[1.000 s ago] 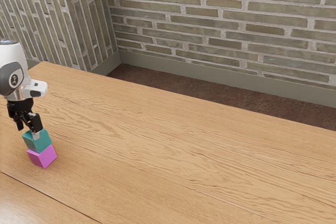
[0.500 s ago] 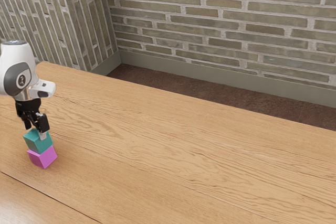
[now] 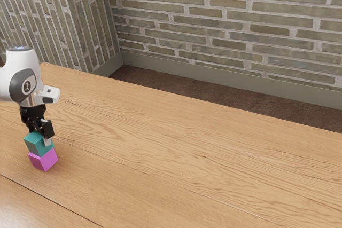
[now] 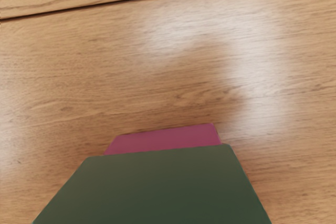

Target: Pick up the blue block with one arm, and put the blue block on the table with one arm

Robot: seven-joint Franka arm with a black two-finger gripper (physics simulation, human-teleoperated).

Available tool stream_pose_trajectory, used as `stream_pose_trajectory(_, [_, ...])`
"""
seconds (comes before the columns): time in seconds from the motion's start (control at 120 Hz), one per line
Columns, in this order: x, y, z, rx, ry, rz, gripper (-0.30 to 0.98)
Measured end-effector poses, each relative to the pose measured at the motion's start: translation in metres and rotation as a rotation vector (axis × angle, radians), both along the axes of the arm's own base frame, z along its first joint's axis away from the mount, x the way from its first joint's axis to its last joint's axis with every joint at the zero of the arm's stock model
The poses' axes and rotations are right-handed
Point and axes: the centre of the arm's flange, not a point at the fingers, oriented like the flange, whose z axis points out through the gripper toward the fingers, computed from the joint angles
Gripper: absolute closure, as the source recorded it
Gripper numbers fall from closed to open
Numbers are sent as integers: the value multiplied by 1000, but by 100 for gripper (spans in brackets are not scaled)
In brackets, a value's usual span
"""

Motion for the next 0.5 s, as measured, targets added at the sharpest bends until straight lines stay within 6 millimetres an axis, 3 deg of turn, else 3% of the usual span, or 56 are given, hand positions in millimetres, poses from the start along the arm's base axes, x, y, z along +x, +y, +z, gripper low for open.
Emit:
stream_pose_trajectory(0.358, [3, -1, -6, -1, -7, -1, 0])
stream_pose_trajectory(0.5, [4, -2, -6, -5, -16, 3, 9])
